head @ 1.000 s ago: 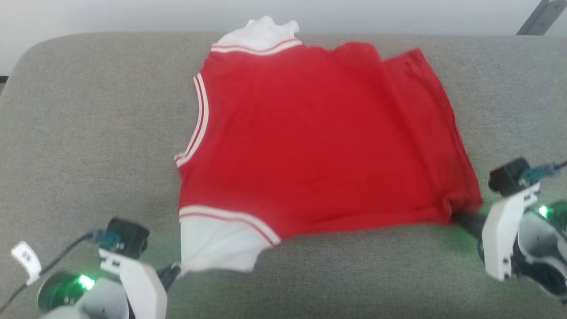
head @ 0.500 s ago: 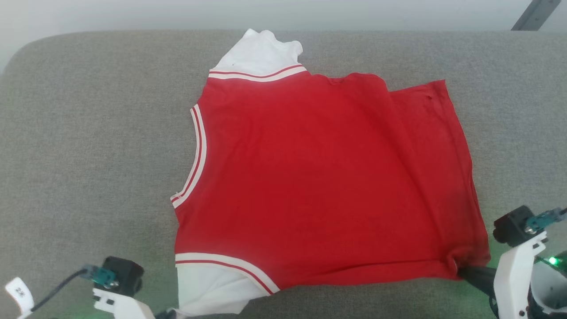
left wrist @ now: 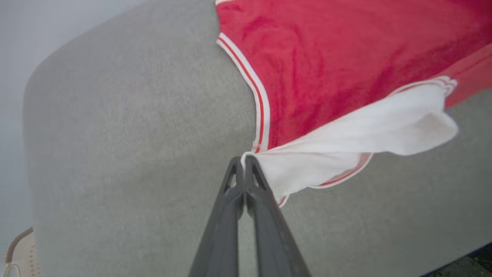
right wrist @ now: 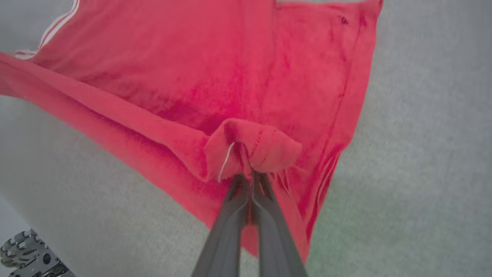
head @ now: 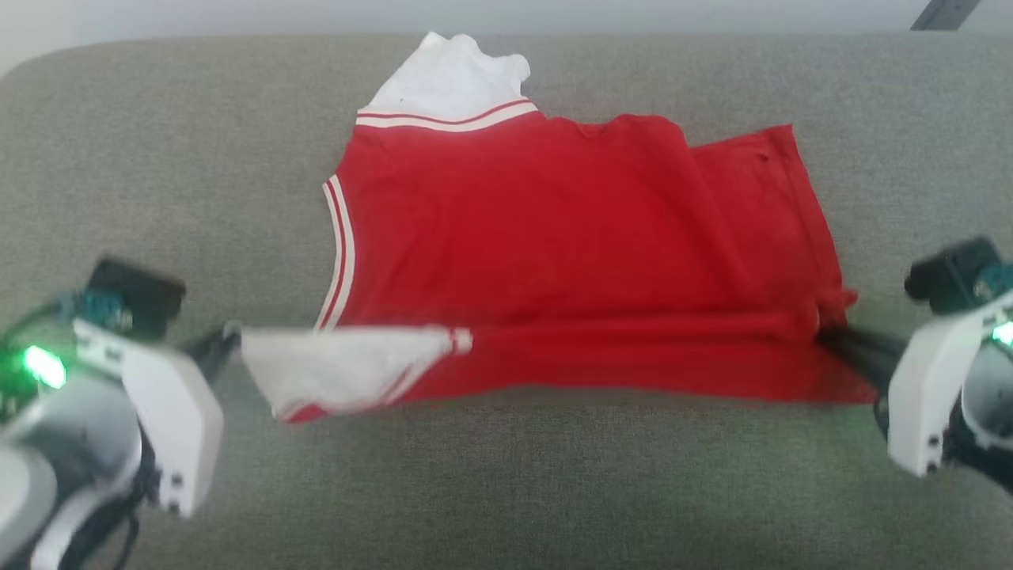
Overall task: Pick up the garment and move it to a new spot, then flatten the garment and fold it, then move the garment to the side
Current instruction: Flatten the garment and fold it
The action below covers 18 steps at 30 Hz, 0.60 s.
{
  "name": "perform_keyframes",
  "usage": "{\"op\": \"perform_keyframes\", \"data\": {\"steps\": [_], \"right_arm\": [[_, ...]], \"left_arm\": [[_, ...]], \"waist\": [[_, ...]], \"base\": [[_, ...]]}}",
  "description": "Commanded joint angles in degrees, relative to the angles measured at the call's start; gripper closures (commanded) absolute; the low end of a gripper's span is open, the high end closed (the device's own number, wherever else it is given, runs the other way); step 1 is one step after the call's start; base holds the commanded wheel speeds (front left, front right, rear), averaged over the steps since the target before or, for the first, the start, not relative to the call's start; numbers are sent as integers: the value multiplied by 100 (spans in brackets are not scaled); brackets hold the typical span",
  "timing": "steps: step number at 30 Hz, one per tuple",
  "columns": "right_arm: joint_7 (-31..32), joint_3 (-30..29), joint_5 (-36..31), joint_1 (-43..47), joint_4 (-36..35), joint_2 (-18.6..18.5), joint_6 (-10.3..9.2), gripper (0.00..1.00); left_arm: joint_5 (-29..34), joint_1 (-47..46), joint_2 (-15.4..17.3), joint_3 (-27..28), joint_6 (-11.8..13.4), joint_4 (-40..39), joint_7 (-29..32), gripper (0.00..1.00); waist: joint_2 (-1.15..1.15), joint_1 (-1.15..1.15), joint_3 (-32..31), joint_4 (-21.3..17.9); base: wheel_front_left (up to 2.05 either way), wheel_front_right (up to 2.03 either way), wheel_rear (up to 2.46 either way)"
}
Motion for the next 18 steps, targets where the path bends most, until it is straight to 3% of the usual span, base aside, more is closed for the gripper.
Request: {"op": "perform_keyframes", "data": {"steps": [1, 11, 18], "right_arm": [[49, 3, -162, -261, 56, 34, -10, 100], [-102, 451, -347, -1762, 1002, 368, -9, 100], [-373, 995, -238, -2459, 2075, 596, -9, 100]], "left_arm": [[136, -348, -123, 15, -214, 185, 43, 100], [623, -2427, -1516, -350, -1607, 2378, -33, 100], [460, -3053, -2354, -647, -2214, 4063, 60, 100]], "waist": [[0, 0, 74, -23], [0, 0, 584, -52], [0, 0, 827, -84]], "base": [[0, 0, 0], [0, 0, 0], [0, 0, 0]]}}
